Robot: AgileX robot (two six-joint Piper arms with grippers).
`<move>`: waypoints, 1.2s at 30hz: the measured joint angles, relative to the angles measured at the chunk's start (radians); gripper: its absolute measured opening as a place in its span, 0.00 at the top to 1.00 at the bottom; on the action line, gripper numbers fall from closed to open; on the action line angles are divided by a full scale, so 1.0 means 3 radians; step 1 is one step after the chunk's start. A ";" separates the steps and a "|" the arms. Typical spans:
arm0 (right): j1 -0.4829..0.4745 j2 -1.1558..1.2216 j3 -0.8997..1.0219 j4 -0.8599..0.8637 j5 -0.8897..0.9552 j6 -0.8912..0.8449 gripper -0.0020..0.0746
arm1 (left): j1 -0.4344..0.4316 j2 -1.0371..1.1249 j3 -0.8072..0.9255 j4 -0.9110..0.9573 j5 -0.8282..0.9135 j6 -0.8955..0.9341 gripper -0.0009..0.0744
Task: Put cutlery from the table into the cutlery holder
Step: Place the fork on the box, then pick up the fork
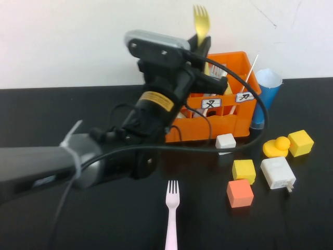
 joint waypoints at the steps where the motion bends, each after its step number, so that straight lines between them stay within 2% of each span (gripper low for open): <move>1: 0.0000 0.0000 0.0000 0.0000 0.0000 0.0000 0.96 | 0.0000 0.0075 -0.0063 0.0000 0.0033 0.0000 0.85; 9: 0.0000 0.0000 0.0000 0.0000 0.0000 0.0000 0.96 | 0.0000 0.0487 -0.0294 -0.0017 0.0276 0.0000 0.83; 16: 0.0000 0.0000 0.0000 0.0000 0.0000 -0.0005 0.96 | 0.0012 0.0528 -0.0300 -0.0248 0.0361 0.0000 0.66; 26: 0.0000 0.0000 0.0000 0.0000 0.0000 -0.0008 0.96 | 0.0047 -0.0124 -0.0300 -0.0394 0.0940 0.0464 0.63; 30: 0.0000 0.0000 0.0000 0.0000 0.0000 -0.0013 0.96 | 0.0047 -0.0624 -0.0300 -0.0394 0.1592 0.0797 0.69; 36: 0.0000 0.0000 0.0000 0.0010 0.0000 0.0032 0.96 | 0.0047 -0.1420 -0.0300 -0.0351 0.3051 0.1072 0.93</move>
